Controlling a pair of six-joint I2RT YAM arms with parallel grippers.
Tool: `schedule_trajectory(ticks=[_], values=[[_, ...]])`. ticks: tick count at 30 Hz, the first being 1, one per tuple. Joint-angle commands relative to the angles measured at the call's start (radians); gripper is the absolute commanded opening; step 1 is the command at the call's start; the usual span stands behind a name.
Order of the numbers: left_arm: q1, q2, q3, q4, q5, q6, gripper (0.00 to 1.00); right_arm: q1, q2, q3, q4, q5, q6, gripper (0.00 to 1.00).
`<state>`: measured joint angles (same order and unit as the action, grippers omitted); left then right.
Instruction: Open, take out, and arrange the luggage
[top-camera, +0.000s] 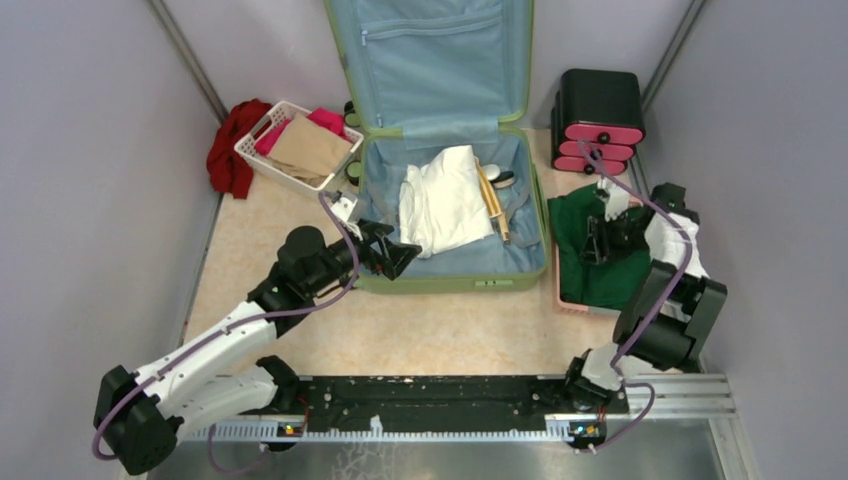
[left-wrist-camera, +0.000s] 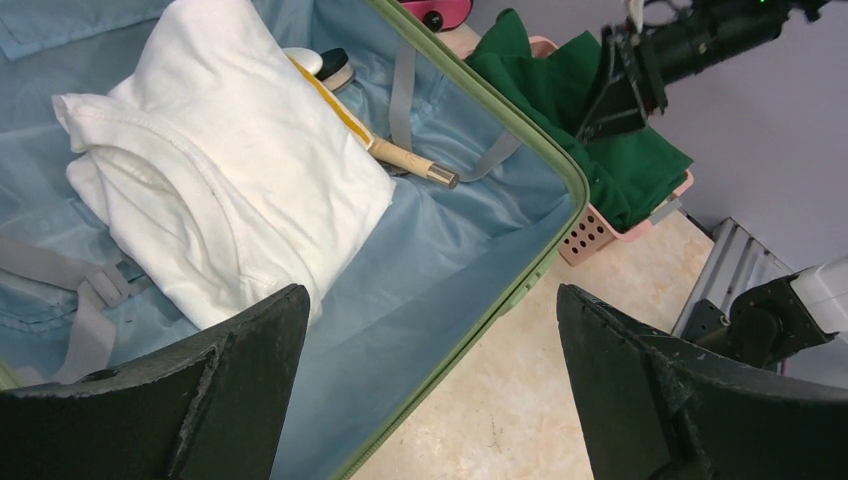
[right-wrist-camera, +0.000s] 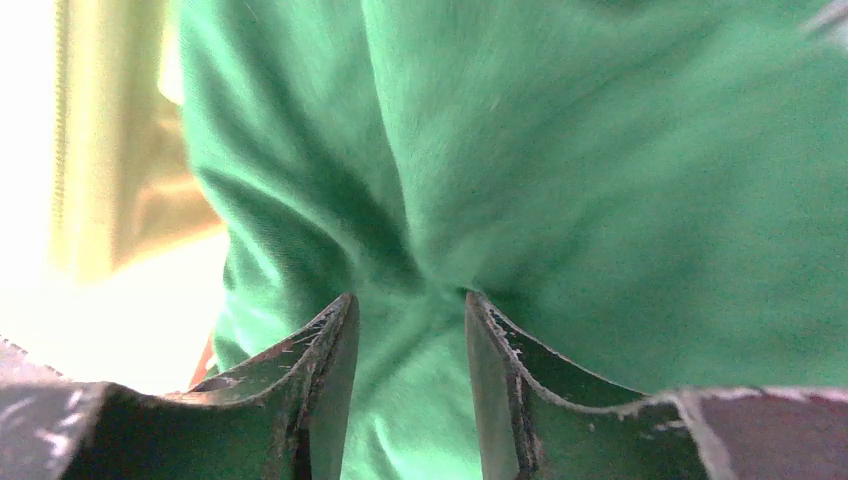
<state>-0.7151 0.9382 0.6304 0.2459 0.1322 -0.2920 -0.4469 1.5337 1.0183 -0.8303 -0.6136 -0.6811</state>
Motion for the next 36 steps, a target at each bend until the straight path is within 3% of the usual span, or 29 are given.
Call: schedule_trajectory(ticks=[1,7,11,17,21,25,28,36], values=[[0.014,-0.026,-0.008,-0.030,0.048,-0.040,0.99,0.002,-0.158,0.197,-0.057,-0.072,-0.039,0.48],[0.017,-0.018,-0.002,-0.066,0.030,-0.062,0.99,0.031,-0.248,0.282,-0.034,-0.400,0.032,0.71],[0.019,-0.030,-0.004,-0.103,0.004,-0.076,0.99,0.185,-0.290,0.207,0.172,-0.477,0.148,0.84],[0.018,-0.068,-0.038,-0.132,-0.054,-0.104,0.99,0.411,-0.253,0.120,0.590,-0.467,0.367,0.93],[0.020,-0.075,-0.066,-0.131,-0.084,-0.129,0.99,0.529,-0.087,0.245,0.605,-0.334,0.472,0.92],[0.020,-0.072,-0.079,-0.128,-0.105,-0.146,0.99,0.566,0.090,0.347,0.613,-0.196,0.590,0.86],[0.020,-0.072,-0.087,-0.129,-0.117,-0.151,0.99,0.572,0.193,0.419,0.622,-0.158,0.653,0.75],[0.021,-0.070,-0.091,-0.132,-0.171,-0.138,0.99,0.608,0.393,0.553,0.660,-0.088,0.725,0.63]])
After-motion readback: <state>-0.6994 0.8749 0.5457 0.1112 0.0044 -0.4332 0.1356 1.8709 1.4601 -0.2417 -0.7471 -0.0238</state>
